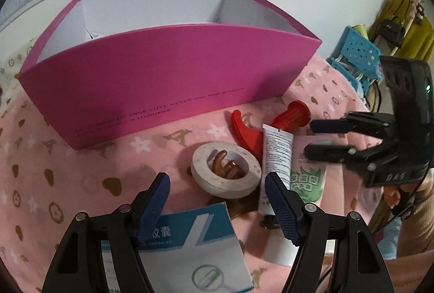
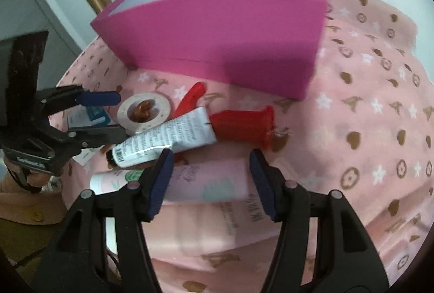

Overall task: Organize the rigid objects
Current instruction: 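Move the right gripper to the red plunger-shaped object, then close the right gripper on the red object's shaft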

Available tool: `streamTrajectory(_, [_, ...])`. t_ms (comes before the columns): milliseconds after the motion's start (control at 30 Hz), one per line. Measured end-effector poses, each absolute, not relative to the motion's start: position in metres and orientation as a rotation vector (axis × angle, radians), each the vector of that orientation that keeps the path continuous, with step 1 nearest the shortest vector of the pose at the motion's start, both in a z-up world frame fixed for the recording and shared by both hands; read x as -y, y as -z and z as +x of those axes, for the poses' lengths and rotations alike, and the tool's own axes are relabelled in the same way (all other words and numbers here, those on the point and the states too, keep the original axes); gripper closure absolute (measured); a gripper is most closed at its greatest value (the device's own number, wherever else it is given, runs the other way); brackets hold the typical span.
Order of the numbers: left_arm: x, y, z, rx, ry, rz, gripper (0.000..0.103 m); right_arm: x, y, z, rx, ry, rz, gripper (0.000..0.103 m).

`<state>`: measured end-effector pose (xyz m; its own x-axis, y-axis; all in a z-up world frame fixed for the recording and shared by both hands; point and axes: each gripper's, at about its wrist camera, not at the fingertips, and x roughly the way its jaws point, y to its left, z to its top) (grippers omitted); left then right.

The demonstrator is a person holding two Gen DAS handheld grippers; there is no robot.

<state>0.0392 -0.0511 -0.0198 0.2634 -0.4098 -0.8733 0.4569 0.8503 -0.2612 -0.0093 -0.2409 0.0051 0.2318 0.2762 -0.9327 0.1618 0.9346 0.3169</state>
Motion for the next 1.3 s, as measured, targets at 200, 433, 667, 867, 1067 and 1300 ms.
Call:
streamTrajectory(200, [0.065,0.008,0.046,-1.111,0.609,0.064,0.03,0.271,-0.004,-0.006,-1.256,0.019,0.476,0.043])
streamTrajectory(433, [0.095,0.012,0.052,-1.122,0.67,0.115,0.034,0.273,0.008,0.002,-1.249,0.048,0.458,0.063])
streamTrajectory(667, [0.107,0.02,0.056,-1.153,0.699,0.106,0.035,0.267,0.006,0.005,-1.232,0.024,0.378,0.065])
streamTrajectory(867, [0.109,0.025,0.059,-1.18,0.708,0.094,0.035,0.27,-0.001,0.001,-1.214,0.0,0.395,0.095])
streamTrajectory(1067, [0.114,0.03,0.064,-1.205,0.725,0.066,0.035,0.278,-0.018,-0.009,-1.122,0.036,0.427,0.097])
streamTrajectory(1300, [0.119,0.028,0.073,-1.229,0.778,0.012,0.035,0.277,-0.054,-0.009,-1.009,0.01,0.453,0.099])
